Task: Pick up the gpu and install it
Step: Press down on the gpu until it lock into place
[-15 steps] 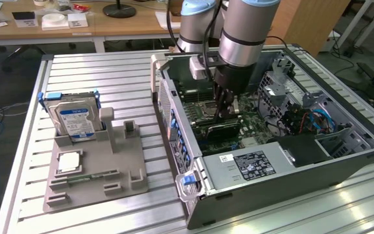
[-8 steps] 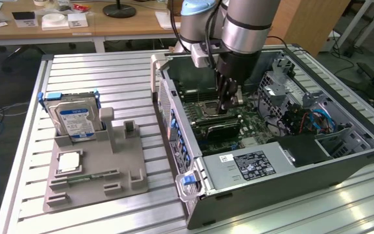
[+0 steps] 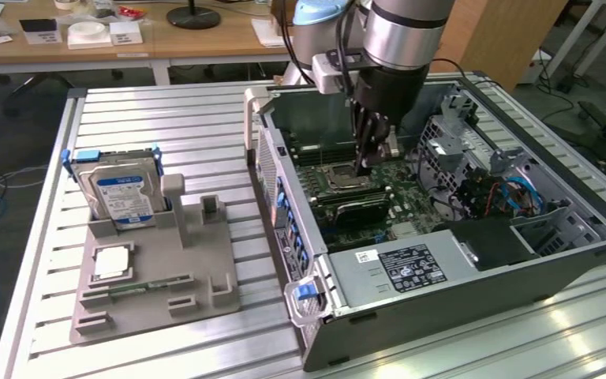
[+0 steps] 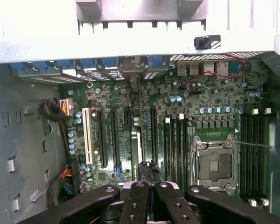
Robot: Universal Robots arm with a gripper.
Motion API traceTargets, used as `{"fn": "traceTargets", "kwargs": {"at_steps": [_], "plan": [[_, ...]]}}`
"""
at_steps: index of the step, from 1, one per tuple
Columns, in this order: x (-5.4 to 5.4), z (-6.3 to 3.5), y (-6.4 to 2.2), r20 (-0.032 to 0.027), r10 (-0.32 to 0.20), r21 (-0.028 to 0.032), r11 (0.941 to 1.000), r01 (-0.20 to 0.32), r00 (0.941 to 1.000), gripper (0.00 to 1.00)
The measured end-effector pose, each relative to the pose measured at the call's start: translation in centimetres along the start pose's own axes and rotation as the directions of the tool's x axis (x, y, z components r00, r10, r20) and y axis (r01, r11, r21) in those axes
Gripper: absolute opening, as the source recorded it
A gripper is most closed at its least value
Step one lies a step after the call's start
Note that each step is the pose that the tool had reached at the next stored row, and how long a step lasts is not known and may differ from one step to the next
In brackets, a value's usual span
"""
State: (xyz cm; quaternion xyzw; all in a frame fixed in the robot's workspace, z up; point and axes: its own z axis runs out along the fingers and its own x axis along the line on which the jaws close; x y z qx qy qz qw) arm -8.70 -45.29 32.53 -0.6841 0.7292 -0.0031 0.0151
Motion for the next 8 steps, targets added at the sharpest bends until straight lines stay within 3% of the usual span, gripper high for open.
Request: {"fn": "traceTargets", "kwargs": {"at_steps": [8], "plan": [[0.00,-0.11,0.00,-0.0001,0.000,0.0000,1.0000,0.000,1.0000,0.11]]}}
